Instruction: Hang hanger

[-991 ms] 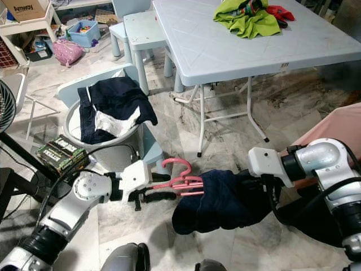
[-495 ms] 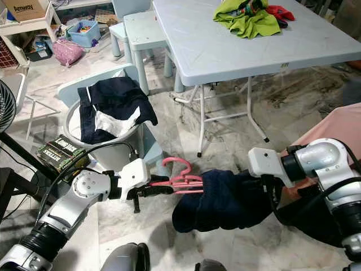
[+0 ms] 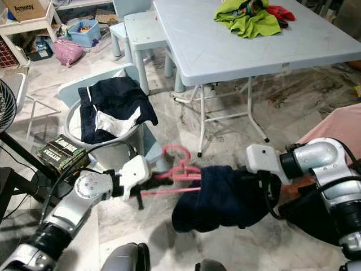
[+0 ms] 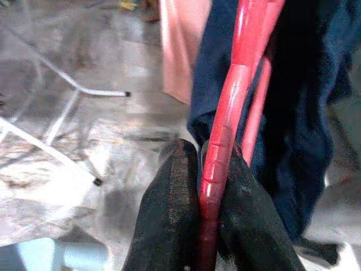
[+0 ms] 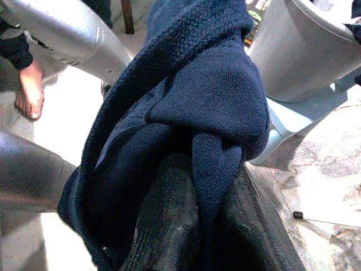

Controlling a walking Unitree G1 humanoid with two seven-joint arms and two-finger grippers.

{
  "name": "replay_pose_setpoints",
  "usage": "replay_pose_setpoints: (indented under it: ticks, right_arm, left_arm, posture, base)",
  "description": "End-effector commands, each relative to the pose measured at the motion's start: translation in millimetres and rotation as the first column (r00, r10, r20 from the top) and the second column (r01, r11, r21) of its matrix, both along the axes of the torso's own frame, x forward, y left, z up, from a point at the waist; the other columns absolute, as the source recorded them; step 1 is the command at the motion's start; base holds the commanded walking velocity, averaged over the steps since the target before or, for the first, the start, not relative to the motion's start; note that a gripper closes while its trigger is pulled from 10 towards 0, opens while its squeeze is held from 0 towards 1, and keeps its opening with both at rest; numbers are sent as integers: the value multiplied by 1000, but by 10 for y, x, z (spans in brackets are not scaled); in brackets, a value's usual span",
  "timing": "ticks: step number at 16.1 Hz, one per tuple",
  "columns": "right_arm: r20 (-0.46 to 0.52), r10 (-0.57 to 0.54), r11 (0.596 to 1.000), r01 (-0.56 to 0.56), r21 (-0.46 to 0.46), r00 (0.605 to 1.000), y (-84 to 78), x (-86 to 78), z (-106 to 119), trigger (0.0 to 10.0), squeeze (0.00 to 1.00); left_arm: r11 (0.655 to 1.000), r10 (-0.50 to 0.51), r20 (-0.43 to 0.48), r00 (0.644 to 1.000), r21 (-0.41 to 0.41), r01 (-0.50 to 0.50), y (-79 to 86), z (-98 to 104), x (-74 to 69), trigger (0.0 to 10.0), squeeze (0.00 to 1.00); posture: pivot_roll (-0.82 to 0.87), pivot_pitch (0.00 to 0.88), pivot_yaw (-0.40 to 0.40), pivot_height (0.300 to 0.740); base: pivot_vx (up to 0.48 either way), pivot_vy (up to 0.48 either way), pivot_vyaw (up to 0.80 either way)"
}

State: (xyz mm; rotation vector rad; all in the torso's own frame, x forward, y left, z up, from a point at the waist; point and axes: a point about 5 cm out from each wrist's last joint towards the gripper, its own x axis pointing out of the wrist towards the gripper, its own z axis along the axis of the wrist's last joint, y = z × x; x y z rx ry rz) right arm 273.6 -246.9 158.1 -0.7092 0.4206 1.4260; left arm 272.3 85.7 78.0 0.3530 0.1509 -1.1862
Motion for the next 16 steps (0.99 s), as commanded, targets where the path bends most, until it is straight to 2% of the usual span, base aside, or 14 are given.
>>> replay_pose_setpoints:
  ticks: [1,2,4,9,11,12,14,16]
  right_arm:
    - [9,49,998,-50,30,999,115,5,24,10000,671]
    - [11,36,999,-36,33,999,129,23,13,10000,1000]
    - [88,-39,998,34,59,995,185,165,2,10000,1000]
    - [235,-168,983,145,114,957,246,301,-100,10000,1000]
    - [317,-238,968,198,154,918,266,388,-72,10000,1000]
    - [371,-282,955,224,192,885,280,435,-39,10000,1000]
    - [419,-313,945,237,225,852,279,461,8,10000,1000]
    - [469,-361,931,285,228,806,194,510,53,10000,1000]
  left_arm:
    - [996,82,62,995,-48,-79,31,147,140,0,0]
    - [994,95,69,993,-53,-92,31,151,155,0,0]
    - [989,139,66,988,-64,-135,25,110,170,0,0]
    - [976,205,64,977,-89,-199,25,25,181,0,0]
    - [972,223,72,972,-91,-216,31,18,193,0,0]
    - [968,237,73,969,-98,-230,30,15,208,0,0]
    - [964,252,78,965,-102,-244,36,20,227,0,0]
    - [957,280,84,956,-98,-271,56,14,257,0,0]
  posture:
    - [-61,73,42,740]
    - [-61,72,41,740]
    - [-61,68,39,740]
    - [-61,61,36,740]
    - [-62,62,36,740]
    - [-62,62,36,740]
    - [-57,62,37,740]
    - [-59,62,35,740]
  base:
    - [0,0,0]
    - [0,0,0]
    - [0,0,0]
    - [0,0,0]
    - [0,0,0]
    - [0,0,0]
    - [0,0,0]
    - [0,0,0]
